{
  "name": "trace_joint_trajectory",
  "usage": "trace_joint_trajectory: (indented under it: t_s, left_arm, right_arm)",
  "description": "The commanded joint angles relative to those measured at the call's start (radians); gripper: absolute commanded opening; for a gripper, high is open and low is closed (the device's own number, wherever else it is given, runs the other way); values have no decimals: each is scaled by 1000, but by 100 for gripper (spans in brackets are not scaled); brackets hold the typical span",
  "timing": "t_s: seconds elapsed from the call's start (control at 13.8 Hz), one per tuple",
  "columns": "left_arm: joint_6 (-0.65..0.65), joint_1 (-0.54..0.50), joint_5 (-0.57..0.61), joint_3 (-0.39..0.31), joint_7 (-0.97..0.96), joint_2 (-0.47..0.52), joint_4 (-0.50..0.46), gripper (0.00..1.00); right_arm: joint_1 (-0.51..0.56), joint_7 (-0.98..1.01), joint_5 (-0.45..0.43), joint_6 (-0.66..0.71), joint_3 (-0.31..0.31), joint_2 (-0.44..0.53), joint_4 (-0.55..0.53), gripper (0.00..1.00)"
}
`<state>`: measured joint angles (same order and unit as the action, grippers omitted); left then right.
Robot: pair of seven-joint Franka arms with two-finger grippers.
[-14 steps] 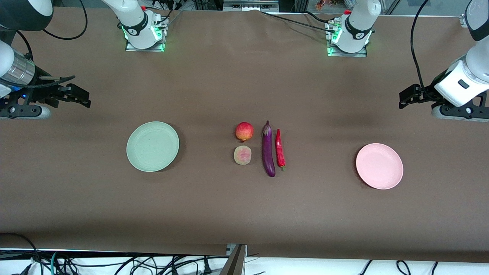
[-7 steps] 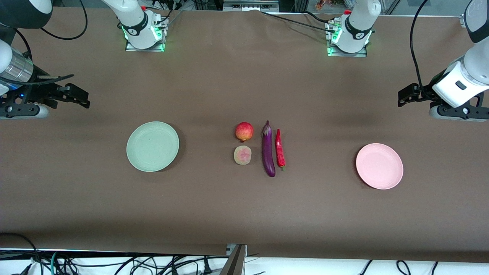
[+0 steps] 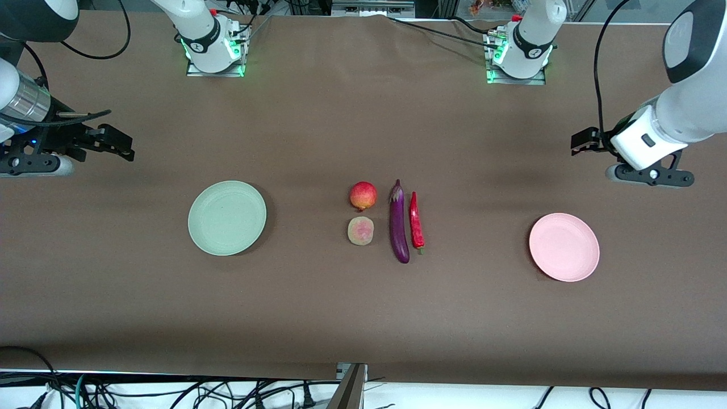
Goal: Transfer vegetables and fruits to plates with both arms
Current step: 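Reach the left gripper down to the red chili pepper and grasp it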
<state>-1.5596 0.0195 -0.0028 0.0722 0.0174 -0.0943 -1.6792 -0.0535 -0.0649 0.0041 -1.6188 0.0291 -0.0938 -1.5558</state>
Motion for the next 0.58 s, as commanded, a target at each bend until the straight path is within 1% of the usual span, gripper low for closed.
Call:
trace_joint_trajectory:
  t_s: [0.0, 0.07, 0.14, 0.22, 0.29, 0.43, 0.51]
  left_arm:
    - [20, 43, -34, 12, -94, -47, 35, 100]
    - [13, 71, -34, 12, -140, -83, 58, 100]
    - [-2, 103, -31, 12, -172, -131, 105, 100]
    - [-28, 123, -33, 12, -192, -192, 155, 100]
    - [-62, 138, -33, 12, -218, -247, 180, 100]
    - [-182, 172, -36, 14, -267, -324, 184, 100]
    - [-256, 210, -36, 12, -295, -361, 184, 100]
  right_arm:
    - [3, 2, -7, 5, 8, -6, 19, 100]
    - [3, 2, -7, 5, 8, -4, 19, 100]
    - [3, 2, -7, 5, 8, -4, 19, 100]
    - [3, 2, -6, 5, 8, -4, 19, 100]
    - [3, 2, -6, 5, 8, -4, 19, 100]
    - [3, 2, -6, 5, 8, -6, 19, 100]
    - [3, 2, -6, 4, 8, -4, 19, 100]
